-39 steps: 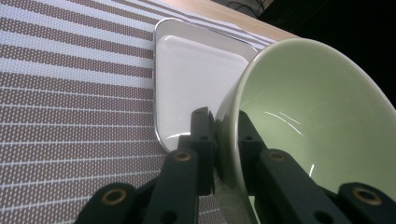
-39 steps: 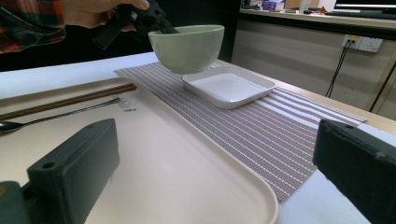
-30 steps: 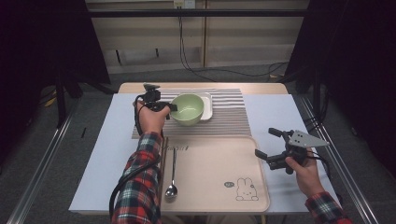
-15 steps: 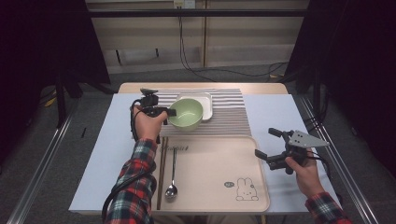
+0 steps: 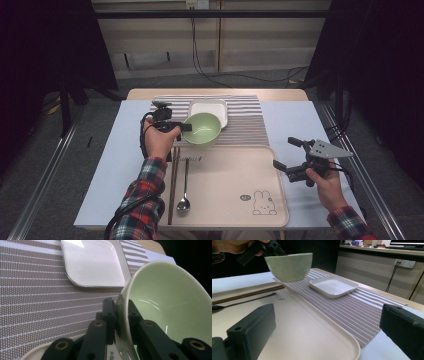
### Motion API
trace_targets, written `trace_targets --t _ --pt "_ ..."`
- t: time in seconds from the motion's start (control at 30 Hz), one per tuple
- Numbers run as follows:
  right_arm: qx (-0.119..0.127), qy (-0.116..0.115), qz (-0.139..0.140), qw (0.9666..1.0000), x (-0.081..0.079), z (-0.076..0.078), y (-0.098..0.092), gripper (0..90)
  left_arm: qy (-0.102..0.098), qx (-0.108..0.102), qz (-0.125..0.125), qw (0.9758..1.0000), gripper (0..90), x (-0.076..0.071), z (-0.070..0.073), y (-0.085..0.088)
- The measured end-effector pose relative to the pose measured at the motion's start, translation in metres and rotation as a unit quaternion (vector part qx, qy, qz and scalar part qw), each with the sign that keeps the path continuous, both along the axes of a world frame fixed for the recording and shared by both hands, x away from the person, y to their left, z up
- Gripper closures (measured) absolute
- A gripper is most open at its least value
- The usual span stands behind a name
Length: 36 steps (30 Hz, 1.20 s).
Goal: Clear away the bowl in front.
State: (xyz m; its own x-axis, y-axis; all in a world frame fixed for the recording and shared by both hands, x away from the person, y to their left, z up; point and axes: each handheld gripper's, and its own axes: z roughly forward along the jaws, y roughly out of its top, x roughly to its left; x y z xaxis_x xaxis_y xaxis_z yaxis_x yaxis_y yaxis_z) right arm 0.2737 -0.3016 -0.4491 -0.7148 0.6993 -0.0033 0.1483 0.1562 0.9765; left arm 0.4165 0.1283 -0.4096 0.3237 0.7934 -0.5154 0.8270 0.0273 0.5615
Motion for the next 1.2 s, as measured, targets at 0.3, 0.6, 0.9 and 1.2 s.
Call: trace_targets --t 0.3,0.6,0.9,1.2 --pt "-0.001 -0.001 -0.003 1.0 0.0 0.0 0.0 0.0 -0.008 0.002 -0.006 0.9999 82.0 -0.012 -0.003 0.004" --pt "0.0 0.001 0.0 1.0 -0.001 0.0 0.0 0.0 -0.004 -0.005 -0.019 0.9998 82.0 -0.025 -0.007 0.007" --pt "-0.001 0.001 0.0 1.0 -0.001 0.0 0.0 0.0 -0.001 -0.004 -0.033 0.9995 82.0 -0.034 -0.009 0.005" --pt "0.001 0.001 0.001 1.0 -0.001 0.0 0.0 0.0 0.002 -0.005 -0.04 0.9992 82.1 -0.044 -0.012 0.004"
